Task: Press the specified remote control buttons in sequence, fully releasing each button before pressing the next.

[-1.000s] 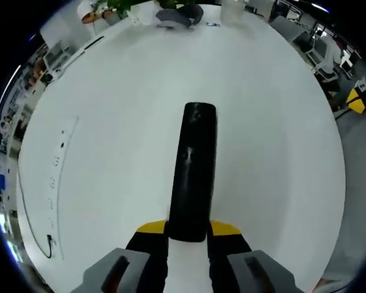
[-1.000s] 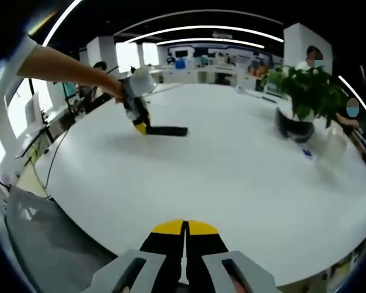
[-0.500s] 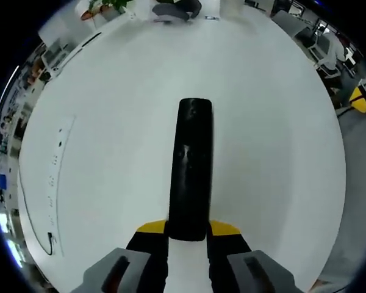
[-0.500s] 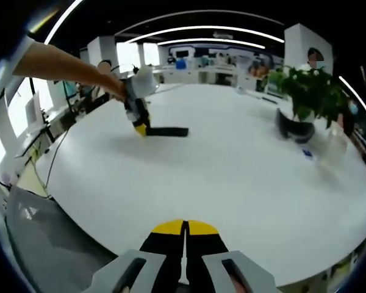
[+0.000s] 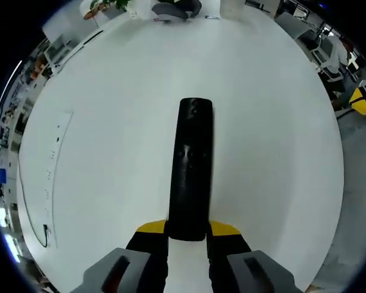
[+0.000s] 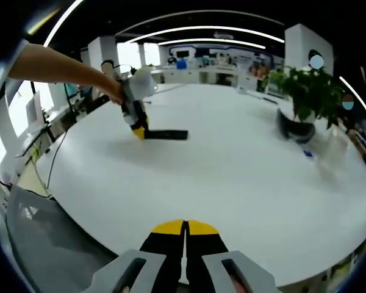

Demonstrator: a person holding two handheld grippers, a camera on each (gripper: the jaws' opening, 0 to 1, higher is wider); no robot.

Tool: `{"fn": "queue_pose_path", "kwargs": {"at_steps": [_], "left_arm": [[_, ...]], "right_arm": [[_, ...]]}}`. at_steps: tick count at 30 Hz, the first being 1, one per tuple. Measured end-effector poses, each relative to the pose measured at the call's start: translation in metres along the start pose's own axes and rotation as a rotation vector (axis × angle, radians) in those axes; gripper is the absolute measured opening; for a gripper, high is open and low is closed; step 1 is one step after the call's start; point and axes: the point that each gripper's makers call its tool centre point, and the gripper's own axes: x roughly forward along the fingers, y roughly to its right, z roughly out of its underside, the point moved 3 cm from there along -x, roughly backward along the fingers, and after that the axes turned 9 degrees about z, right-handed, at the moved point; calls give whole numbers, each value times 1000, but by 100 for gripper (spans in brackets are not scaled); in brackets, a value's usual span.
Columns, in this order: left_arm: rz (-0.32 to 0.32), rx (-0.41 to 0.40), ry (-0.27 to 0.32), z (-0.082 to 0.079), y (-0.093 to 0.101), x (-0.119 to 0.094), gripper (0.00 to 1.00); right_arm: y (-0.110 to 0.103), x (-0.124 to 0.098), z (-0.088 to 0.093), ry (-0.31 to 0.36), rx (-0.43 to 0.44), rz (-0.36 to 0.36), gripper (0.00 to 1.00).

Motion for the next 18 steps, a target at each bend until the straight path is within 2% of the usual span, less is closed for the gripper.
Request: {"fn": "queue_pose_path", "kwargs": {"at_steps": [5,18], "left_arm": [[-7,-24,-15,0,5,0,22],[-2,5,-23,5,31,3,22]], "right_arm": [[0,0,0,4,-6,-1,0],[-2,-1,-2,16,-10,-12,0]]}}
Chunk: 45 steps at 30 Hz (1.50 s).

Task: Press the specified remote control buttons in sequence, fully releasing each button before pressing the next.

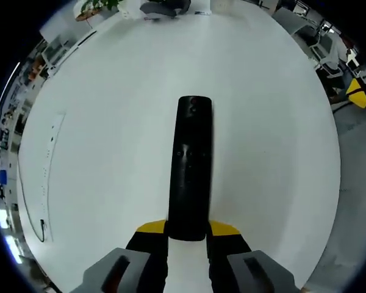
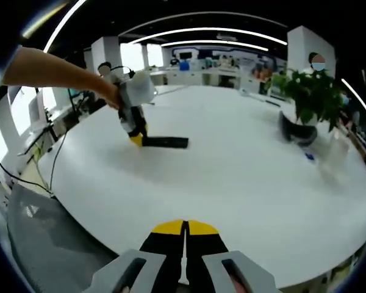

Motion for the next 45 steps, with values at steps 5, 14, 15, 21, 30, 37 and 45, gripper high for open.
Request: {"fn": "queue_pose_path", "kwargs": {"at_steps": [5,14,15,21,30,37,45], "left_arm": [[-2,-4,10,2,10,1,22],[-6,-5,18,6,36,4,22],[-6,-7,17,6,39,4,22],[-4,-9,10,9,58,7,22],[-2,12,-7,11,80,10,22],[-4,8,11,14,97,12,22],[-1,22,15,16,114,14,22]], "right_arm": [[1,0,0,1,11,-3,0],[-4,-2,-1,7,-4,-21,0],[-4,-2,-1,10,-2,-21,0],[-1,-4,-2,19,14,-12,0],[-1,-4,-3,29,17,-7,0],[-1,-4,-3,29,21,-6,0],[-4,-4,-3,22,22,-14,0]]}}
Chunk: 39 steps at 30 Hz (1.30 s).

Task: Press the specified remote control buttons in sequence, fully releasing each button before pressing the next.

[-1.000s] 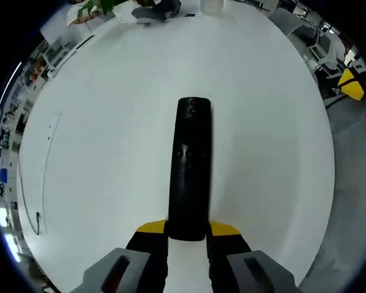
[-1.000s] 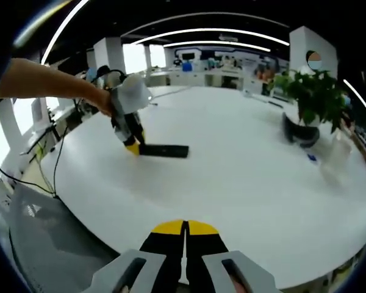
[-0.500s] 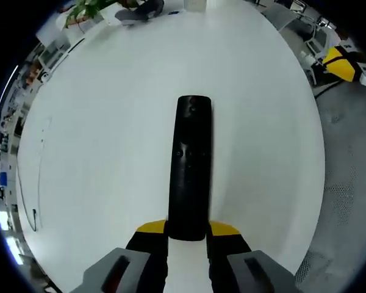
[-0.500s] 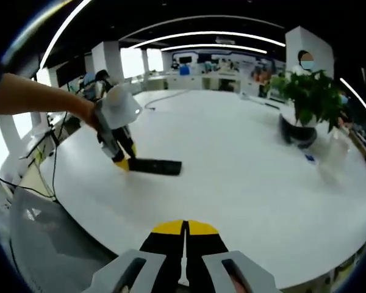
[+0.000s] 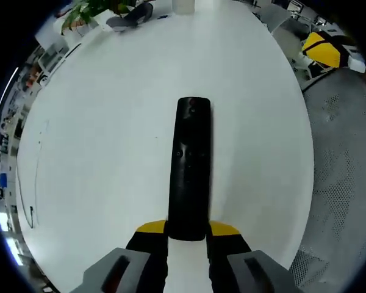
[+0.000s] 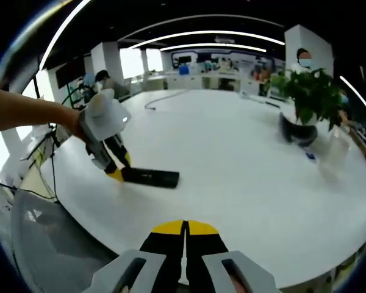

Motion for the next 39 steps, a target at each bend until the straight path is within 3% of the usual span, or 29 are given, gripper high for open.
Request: {"fn": "queue_pose_path", "kwargs": {"at_steps": [5,14,18,25,32,39], "left_arm": [[4,16,-3,2,11,1,22],[4,20,20,5,25,1,22],[5,20,44,7,32,2,22],[13,46,58,8,46,3,23],[13,50,64,11,57,4,23],[11,47,67,12,66,5,23]], "right_arm": [[0,1,3,-19,-18,22,0],[0,6,8,-78,24,21,0],[-1,8,17,-133,-23,55,0],[9,12,31,-219,-21,93,0],[17,8,27,-194,33,114,0],[17,8,29,-201,14,116,0]]}}
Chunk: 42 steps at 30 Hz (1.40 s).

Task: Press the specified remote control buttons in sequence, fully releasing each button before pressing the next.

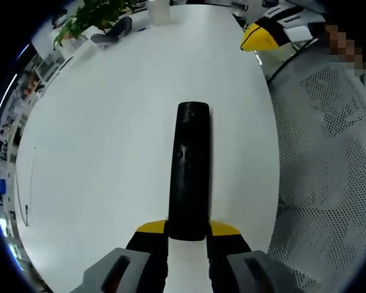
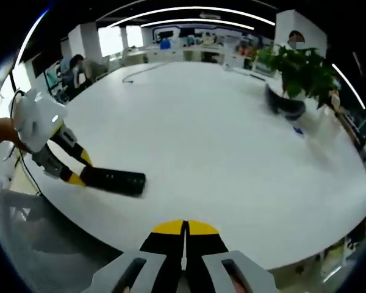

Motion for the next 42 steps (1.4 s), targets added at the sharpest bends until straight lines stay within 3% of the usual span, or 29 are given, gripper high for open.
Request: {"fn": "queue_pose_path", "kwargs": {"at_steps": [7,13,19,21,24,31,38,42], "left_arm": [[-3,-6,10,1,14,2,22],[-1,-1,-12,-1,20,3,23],[-10,-28,-15,0,25,4,23],[-13,-44,-6,0,27,4,23],[-15,-57,0,0,29,5,23],[-18,-77,12,0,37,6,23],[-24,-96,13,1,42,6,23],[-29,-104,46,3,47,6,23]], "right_arm": [[7,-5,-5,52,76,-28,0],[0,-7,-9,74,77,-74,0],[-13,-6,-6,45,41,-150,0],[-14,-1,2,-13,13,-153,0],[-20,1,2,-27,8,-181,0],[-29,4,15,-126,-15,-239,0],[-34,0,12,-101,-46,-248,0],[-31,0,13,-104,-37,-235,0]]}}
